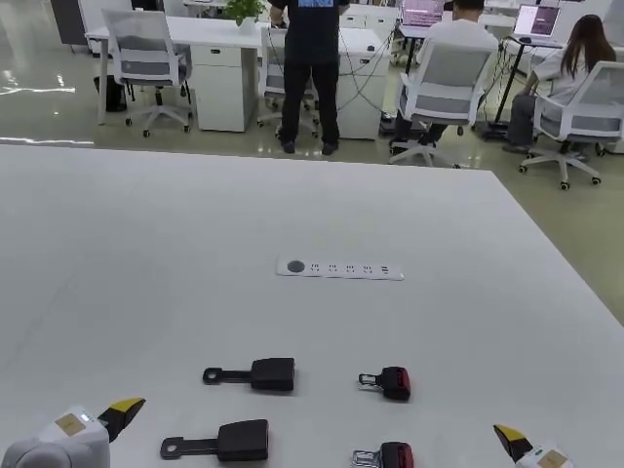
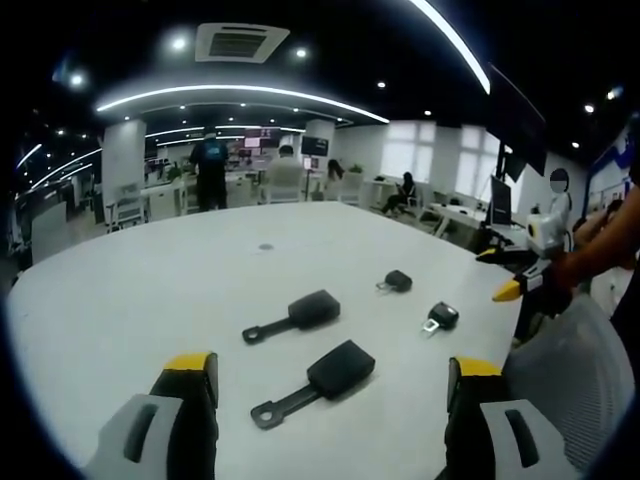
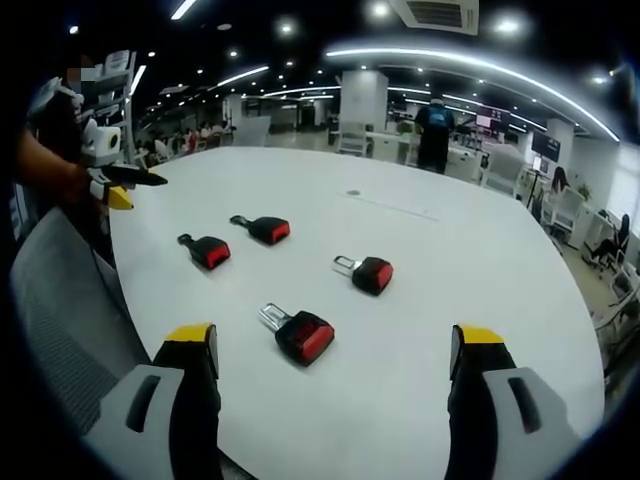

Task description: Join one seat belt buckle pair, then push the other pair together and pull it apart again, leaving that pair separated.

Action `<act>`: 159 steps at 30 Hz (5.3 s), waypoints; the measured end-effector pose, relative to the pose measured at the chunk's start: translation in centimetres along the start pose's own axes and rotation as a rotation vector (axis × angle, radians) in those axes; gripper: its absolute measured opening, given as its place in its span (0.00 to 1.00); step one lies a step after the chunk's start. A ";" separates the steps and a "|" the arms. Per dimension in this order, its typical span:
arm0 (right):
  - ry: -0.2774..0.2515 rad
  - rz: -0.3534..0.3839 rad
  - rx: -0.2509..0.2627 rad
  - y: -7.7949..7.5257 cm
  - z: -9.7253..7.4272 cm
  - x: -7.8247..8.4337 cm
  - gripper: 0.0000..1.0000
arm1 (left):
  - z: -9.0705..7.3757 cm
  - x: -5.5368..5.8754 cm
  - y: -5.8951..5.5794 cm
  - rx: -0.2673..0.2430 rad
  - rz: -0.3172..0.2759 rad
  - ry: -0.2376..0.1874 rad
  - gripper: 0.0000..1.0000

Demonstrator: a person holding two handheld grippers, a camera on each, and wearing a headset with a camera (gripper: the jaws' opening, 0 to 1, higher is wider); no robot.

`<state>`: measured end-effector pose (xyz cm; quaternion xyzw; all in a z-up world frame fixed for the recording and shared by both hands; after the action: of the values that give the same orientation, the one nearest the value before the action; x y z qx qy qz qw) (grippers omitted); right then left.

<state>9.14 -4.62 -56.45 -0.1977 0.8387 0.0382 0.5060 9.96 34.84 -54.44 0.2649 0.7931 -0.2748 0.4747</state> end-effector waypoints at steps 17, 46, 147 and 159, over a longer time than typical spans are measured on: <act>0.011 -0.006 -0.027 0.4 0.3 0.0 0.97 | 0.4 0.1 0.0 0.012 0.015 0.026 0.97; 0.038 -0.046 -0.146 1.6 3.0 -0.3 0.96 | 2.7 -0.1 0.2 0.098 0.065 0.110 0.95; 0.209 -0.267 -0.550 3.0 10.5 4.0 0.62 | 11.0 4.7 3.1 0.448 0.302 0.478 0.62; 0.192 -0.375 -0.578 3.6 11.3 3.2 0.34 | 12.4 4.8 3.3 0.538 0.408 0.531 0.36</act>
<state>15.91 0.76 -65.25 -0.4859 0.7860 0.1614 0.3464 17.78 29.38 -64.32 0.5921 0.7194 -0.2944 0.2125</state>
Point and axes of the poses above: the centre of the closed fingertips' face, and the gripper's own axes: z roughly forward along the fingers, y roughly to its left, x roughly out of its underside, the point moved 6 cm from there along -z, roughly backward along the fingers, and after that the axes turned 10 degrees about x, right-handed, at the moved point
